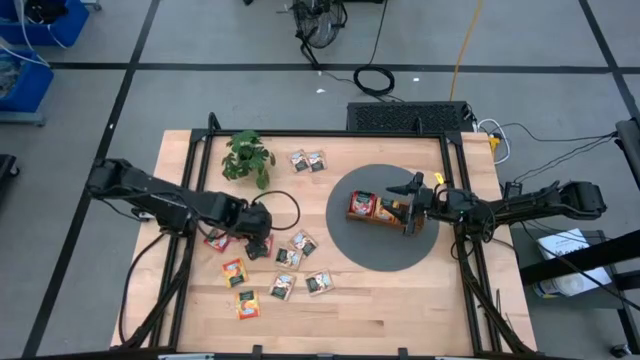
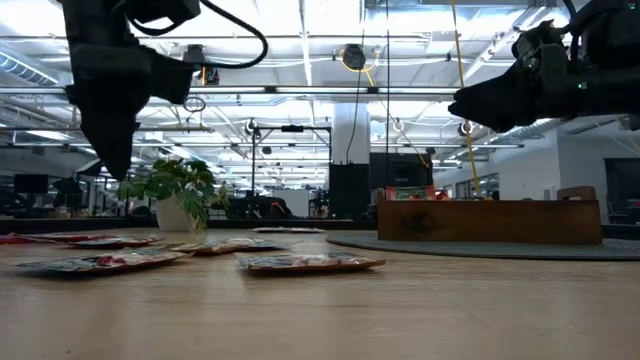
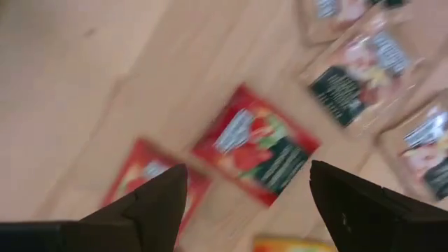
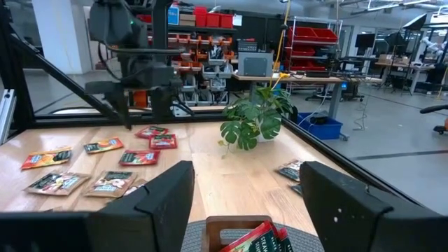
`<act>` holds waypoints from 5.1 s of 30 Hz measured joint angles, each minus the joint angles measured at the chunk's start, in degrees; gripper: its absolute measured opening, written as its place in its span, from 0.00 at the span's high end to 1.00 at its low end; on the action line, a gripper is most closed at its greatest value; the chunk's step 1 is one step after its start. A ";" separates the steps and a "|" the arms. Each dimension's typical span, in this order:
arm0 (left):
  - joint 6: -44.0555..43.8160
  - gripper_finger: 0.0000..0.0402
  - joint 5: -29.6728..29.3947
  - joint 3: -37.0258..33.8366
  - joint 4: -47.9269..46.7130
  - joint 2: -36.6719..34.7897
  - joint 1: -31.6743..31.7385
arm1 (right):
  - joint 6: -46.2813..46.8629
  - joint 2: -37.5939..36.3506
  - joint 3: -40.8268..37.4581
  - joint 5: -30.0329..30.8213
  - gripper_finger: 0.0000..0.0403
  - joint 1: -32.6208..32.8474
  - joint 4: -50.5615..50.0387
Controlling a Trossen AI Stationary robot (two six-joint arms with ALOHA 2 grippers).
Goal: Pick & Place Tea
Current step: Put the red tea bag into the left section of the wooden organizer
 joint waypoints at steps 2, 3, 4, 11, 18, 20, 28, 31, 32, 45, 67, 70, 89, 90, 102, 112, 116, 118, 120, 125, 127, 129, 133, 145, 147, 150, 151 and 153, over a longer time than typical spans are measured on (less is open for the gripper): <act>-0.24 0.27 0.81 -1.25 4.42 0.01 -0.85 | 0.07 0.00 -0.04 0.02 0.40 0.00 0.00; -0.28 0.26 1.27 -1.92 6.29 -0.01 -1.32 | 0.15 0.00 -0.04 0.01 0.40 0.00 -0.01; -0.37 0.26 1.70 -2.65 7.83 -0.01 -1.84 | 0.15 0.00 -0.04 -0.01 0.40 0.00 0.00; -18.49 0.26 1.95 -5.98 12.53 0.60 -2.89 | 0.15 0.00 -0.07 -0.01 0.41 -0.02 -0.01; -22.28 0.26 1.24 -7.79 23.04 2.12 -4.18 | 0.13 0.00 -0.09 0.08 0.41 -0.02 0.01; -23.24 0.26 1.87 -7.94 21.99 3.03 -4.76 | 0.15 0.01 -0.09 0.05 0.41 -0.02 -0.01; -18.90 0.26 8.64 -7.90 23.70 8.36 -7.43 | 0.15 0.02 -0.09 0.07 0.41 -0.02 -0.01; -15.83 0.26 9.05 -7.89 23.71 9.74 -8.18 | 0.17 0.02 -0.09 0.05 0.41 -0.02 -0.04; -14.87 0.26 8.76 -7.69 23.48 10.13 -8.47 | 0.17 0.02 -0.09 0.02 0.41 -0.02 -0.03; -21.69 0.26 10.95 -7.52 8.10 10.81 -8.87 | 0.21 0.00 -0.09 -0.01 0.41 -0.02 -0.05; -9.76 0.26 1.54 5.01 4.21 11.14 -8.77 | 0.24 0.02 -0.09 -0.03 0.41 -0.02 -0.07; -5.19 0.26 2.19 5.72 11.47 11.09 -8.77 | 0.24 0.02 -0.09 -0.03 0.41 -0.02 -0.42; -14.12 0.26 2.30 -4.47 24.62 11.09 -8.26 | 0.22 0.00 -0.09 -0.03 0.41 -0.02 -0.49; -14.25 0.26 2.80 -4.56 24.68 11.08 -8.14 | 0.22 0.00 -0.09 -0.03 0.41 -0.02 -0.49; -17.60 0.26 6.59 -4.66 27.93 11.04 -5.81 | 0.22 0.00 -0.09 -0.05 0.41 -0.02 -0.55; -18.60 0.26 7.21 -4.66 24.59 11.03 -5.59 | 0.20 0.00 -0.09 -0.05 0.41 -0.04 -0.64; -19.22 0.26 7.17 -4.66 24.28 11.03 -5.43 | 0.20 0.02 -0.09 -0.04 0.41 -0.04 -0.64; -19.23 0.26 6.91 -4.66 24.31 11.03 -5.44 | 0.20 0.02 -0.09 -0.05 0.41 -0.04 -0.64; -19.26 0.26 6.74 -4.66 24.36 11.03 -5.44 | 0.20 0.00 -0.09 -0.05 0.41 -0.02 -0.64; -19.29 0.26 7.26 -4.64 25.96 13.06 -5.60 | 0.20 0.01 -0.09 -0.05 0.41 -0.04 -0.68; -19.15 0.26 8.35 -4.49 26.85 14.28 -5.64 | 0.20 0.02 -0.09 -0.05 0.41 -0.02 -0.90; -18.47 0.26 8.80 -4.27 27.00 15.24 -5.64 | 0.13 0.00 -0.09 -0.05 0.41 -0.02 -0.86; -17.24 0.26 9.24 -4.35 25.12 15.22 -5.53 | 0.15 0.02 -0.09 -0.05 0.41 -0.02 -0.87; -23.51 0.26 6.61 -4.79 2.44 11.92 -5.36 | 0.17 0.00 -0.09 -0.03 0.41 -0.04 -0.88; -23.74 0.26 5.04 -4.68 0.76 11.92 -4.94 | 0.17 0.02 -0.09 -0.04 0.41 -0.04 -0.96; -23.42 0.26 1.67 -4.68 0.99 11.90 -4.45 | 0.19 0.02 -0.09 -0.03 0.41 -0.04 -0.86; -23.01 0.26 0.68 -4.68 1.37 11.90 -4.25 | 0.20 0.02 -0.09 -0.03 0.41 -0.04 -0.86; -23.05 0.26 -0.89 -4.68 1.72 11.92 -3.65 | 0.20 0.02 -0.09 -0.03 0.41 -0.04 -0.85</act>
